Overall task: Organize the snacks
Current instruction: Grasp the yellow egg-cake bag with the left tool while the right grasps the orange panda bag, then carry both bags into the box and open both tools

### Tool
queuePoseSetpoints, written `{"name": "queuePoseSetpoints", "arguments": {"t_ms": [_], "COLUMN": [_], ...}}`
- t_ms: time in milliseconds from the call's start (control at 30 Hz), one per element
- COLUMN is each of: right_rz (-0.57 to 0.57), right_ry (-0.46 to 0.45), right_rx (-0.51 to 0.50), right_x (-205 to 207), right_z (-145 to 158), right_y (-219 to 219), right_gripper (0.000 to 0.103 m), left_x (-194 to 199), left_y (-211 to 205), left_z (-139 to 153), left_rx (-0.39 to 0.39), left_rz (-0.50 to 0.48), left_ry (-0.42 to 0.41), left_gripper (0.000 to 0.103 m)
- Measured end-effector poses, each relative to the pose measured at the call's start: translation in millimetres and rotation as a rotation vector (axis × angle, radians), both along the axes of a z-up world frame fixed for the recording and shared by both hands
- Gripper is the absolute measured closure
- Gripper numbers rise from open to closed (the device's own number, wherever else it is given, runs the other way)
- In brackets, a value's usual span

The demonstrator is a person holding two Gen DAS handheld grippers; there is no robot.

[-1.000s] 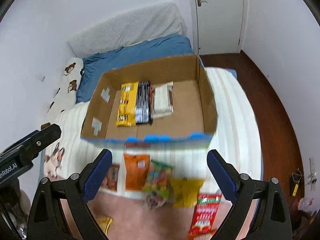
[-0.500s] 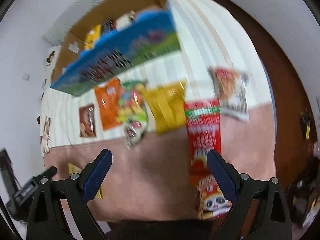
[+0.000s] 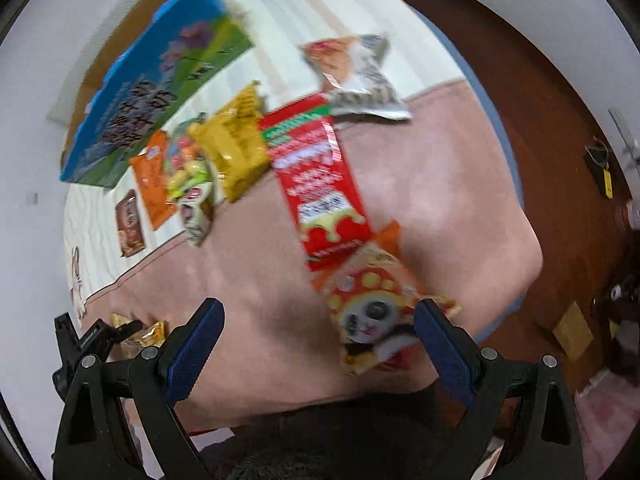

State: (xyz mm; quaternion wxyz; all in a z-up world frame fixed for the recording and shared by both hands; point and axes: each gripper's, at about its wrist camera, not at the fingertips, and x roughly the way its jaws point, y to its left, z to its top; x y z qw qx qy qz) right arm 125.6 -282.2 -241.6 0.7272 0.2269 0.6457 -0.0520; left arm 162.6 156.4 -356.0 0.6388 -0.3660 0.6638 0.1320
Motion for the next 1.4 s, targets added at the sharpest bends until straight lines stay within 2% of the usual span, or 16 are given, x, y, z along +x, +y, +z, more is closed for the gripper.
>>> {"name": "queuePoseSetpoints", "arguments": {"t_ms": [100, 233, 333, 433, 567, 600, 633, 667, 733, 800, 1100, 1400], "right_rz": [-0.012, 0.019, 0.015, 0.104, 0.316, 0.360, 0.382, 0.399, 0.393, 0.386, 0.370, 0.361], "right_ry": [0.025, 0.057, 0.057, 0.057, 0.124, 0.147, 0.167, 0.201, 0.219, 0.192, 0.022, -0.014], "right_rx": [-0.014, -0.054, -0.042, -0.106, -0.172, -0.193, -0.203, -0.203, -0.174, -0.146, -0.025, 0.036], "right_x": [-6, -7, -4, 5, 20, 24, 26, 28, 33, 38, 68, 76], "right_z": [-9, -28, -38, -38, -50, -58, -63, -72, -79, -72, -21, -26], "right_y": [-10, -17, -23, -15, 12, 17, 20, 22, 21, 22, 47, 74], "right_gripper": [0.005, 0.005, 0.005, 0.005, 0.007, 0.011, 0.033, 0.043, 0.047, 0.049, 0.051, 0.052], "left_x": [16, 34, 42, 47, 51, 53, 53, 53, 49, 46, 24, 20], "left_y": [-19, -57, -83, -97, -110, -114, -117, -118, -123, -122, -93, -97], "left_z": [-3, -5, -6, -7, -6, -5, -5, -5, -6, -6, 9, 30], "left_rx": [0.060, 0.129, 0.181, 0.218, 0.219, 0.216, 0.214, 0.214, 0.215, 0.211, 0.204, 0.213], "left_rz": [-0.083, -0.244, -0.357, -0.438, -0.505, -0.513, -0.518, -0.523, -0.529, -0.529, -0.491, -0.498], "left_ry": [-0.020, -0.033, -0.031, -0.018, 0.003, 0.009, 0.012, 0.013, 0.011, 0.004, -0.019, -0.044], "left_gripper": [0.025, 0.025, 0.025, 0.025, 0.024, 0.024, 0.024, 0.024, 0.024, 0.024, 0.059, 0.066]}}
